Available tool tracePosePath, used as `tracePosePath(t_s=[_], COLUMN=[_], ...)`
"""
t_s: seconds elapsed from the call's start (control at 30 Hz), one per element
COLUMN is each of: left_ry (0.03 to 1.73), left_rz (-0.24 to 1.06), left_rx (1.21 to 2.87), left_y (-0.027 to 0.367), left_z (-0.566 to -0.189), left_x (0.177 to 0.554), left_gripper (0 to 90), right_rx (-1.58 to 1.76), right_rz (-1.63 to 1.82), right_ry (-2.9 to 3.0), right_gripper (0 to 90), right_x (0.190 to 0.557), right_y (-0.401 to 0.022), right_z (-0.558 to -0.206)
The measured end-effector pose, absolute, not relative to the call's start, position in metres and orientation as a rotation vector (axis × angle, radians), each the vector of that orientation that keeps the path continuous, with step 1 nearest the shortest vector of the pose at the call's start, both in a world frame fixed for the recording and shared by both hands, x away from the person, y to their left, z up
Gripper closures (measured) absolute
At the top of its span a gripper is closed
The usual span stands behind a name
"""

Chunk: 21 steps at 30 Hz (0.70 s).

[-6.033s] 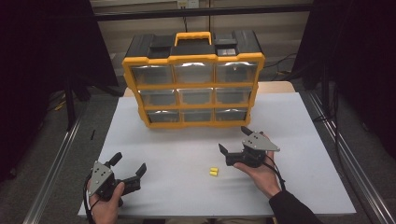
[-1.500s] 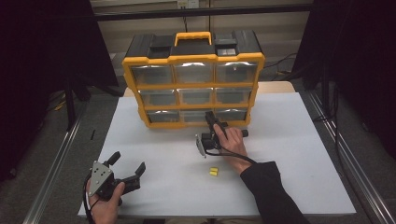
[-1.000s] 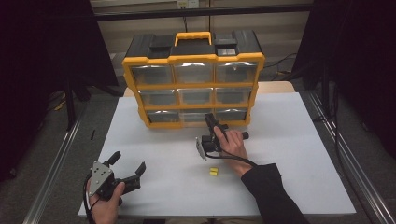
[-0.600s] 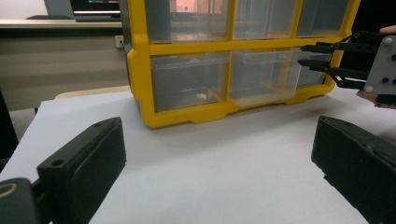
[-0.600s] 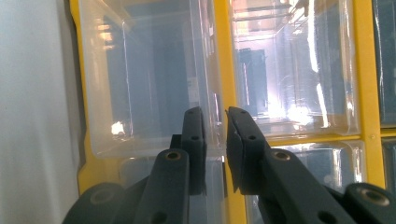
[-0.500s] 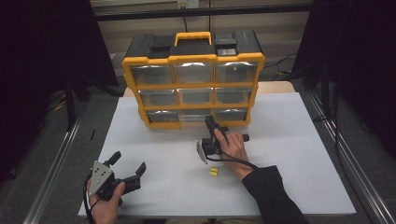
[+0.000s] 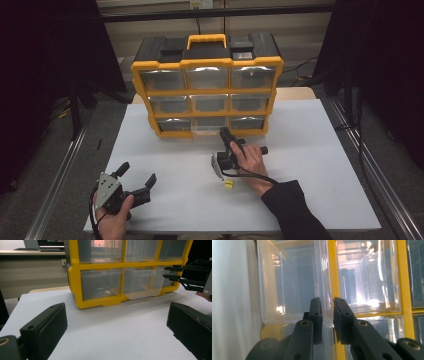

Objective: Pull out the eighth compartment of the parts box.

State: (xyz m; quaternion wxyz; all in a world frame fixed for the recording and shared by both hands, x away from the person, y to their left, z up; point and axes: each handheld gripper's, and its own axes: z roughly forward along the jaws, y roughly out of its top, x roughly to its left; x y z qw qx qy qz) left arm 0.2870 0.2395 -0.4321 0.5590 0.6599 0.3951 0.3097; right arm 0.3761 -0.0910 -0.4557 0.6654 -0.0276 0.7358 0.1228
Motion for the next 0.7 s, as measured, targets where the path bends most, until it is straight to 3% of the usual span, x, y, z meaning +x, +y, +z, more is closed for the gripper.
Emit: tracePosePath(t_s=[0.7], left_ry=[0.927], left_rz=[0.73], left_rx=[1.552], left_y=[0.2389], left_z=[-0.4314], left_x=[0.2862], left_gripper=[3.1], right_rx=[-0.07], right_rz=[0.305], right_ry=[1.66], right_gripper=[77.7], right_x=[0.3667], right_y=[-0.0926], right_z=[-0.4536])
